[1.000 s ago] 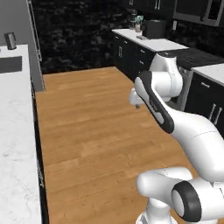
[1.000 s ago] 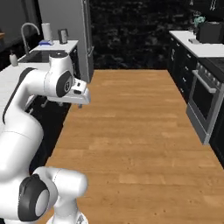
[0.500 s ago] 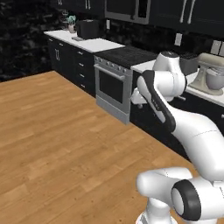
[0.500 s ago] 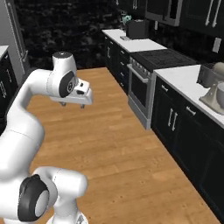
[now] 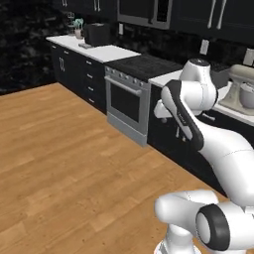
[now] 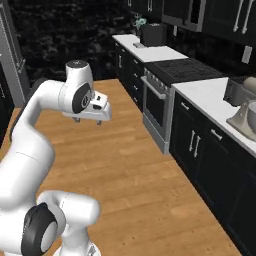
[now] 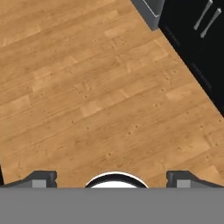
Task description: Navigate to the stand mixer.
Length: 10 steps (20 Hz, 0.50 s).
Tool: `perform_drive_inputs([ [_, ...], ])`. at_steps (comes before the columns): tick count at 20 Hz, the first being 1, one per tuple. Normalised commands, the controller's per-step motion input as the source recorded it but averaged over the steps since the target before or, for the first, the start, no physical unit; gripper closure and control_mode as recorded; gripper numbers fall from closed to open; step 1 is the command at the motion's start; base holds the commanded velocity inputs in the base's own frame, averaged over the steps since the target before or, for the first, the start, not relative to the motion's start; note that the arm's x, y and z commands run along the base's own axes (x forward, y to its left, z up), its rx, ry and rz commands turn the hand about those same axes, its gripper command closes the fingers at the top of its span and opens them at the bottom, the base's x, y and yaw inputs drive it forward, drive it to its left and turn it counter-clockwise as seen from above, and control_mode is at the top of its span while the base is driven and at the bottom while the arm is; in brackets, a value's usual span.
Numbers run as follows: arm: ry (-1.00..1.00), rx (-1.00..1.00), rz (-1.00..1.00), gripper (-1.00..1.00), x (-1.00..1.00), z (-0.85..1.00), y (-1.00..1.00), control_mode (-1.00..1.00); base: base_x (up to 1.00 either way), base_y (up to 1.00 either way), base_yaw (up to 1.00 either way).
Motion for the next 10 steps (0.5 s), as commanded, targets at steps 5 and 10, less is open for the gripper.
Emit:
perform_drive_inputs([
  [5, 0.0, 0.0, 0.0, -1.0, 0.0, 0.0, 0.0, 1.0, 1.0, 0.0, -0.04],
  [10, 0.0, 0.0, 0.0, -1.0, 0.0, 0.0, 0.0, 1.0, 1.0, -0.01, -0.09],
])
